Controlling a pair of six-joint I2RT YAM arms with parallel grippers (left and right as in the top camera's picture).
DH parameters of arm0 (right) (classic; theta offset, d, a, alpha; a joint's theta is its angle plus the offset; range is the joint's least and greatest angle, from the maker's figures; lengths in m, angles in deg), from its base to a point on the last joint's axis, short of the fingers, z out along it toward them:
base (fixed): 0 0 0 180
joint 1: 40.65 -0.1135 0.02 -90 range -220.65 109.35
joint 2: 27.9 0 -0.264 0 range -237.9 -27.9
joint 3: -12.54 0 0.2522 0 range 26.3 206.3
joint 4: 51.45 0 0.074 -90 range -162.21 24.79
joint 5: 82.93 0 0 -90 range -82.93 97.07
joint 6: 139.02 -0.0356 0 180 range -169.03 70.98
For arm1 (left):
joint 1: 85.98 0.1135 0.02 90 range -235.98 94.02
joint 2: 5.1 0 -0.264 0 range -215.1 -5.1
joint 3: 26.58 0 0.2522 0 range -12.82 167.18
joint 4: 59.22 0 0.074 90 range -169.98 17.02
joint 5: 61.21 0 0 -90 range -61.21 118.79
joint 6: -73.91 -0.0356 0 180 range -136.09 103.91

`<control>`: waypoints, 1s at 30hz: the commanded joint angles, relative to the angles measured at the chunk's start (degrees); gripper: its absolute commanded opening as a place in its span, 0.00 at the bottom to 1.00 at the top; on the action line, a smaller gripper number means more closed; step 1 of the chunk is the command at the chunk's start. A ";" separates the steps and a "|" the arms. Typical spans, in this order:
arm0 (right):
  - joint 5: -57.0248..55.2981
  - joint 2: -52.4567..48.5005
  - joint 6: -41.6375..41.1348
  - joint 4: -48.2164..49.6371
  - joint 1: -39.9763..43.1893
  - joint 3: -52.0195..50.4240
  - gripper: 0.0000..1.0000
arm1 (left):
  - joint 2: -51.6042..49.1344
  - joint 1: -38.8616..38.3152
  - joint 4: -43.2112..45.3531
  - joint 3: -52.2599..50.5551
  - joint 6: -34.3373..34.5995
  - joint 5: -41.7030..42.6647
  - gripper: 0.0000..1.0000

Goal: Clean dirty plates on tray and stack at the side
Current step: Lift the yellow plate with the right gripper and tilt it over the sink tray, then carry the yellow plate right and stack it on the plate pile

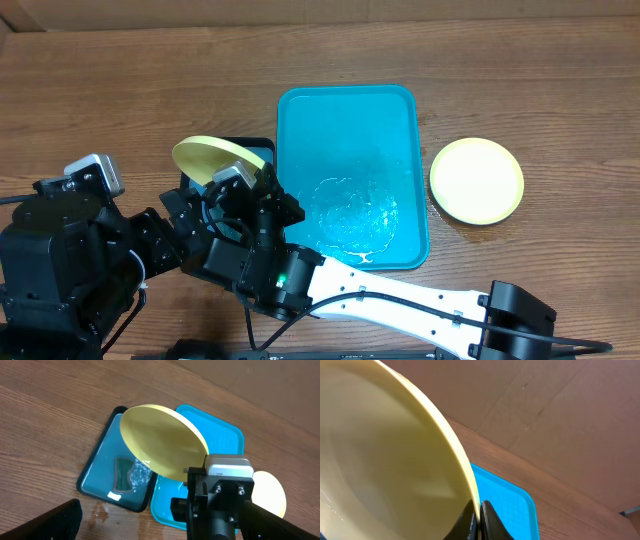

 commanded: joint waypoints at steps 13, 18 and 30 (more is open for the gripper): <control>50.80 1.70 -15.93 -7.43 20.44 0.50 0.04 | -0.15 0.26 0.09 0.83 -1.55 0.28 1.00; 95.34 3.52 -15.32 -6.75 39.39 0.50 0.04 | -0.15 0.26 0.09 0.83 -1.55 0.28 1.00; 84.04 8.96 -15.32 -31.52 75.34 0.02 0.04 | -0.15 0.26 0.09 0.83 -1.55 0.28 1.00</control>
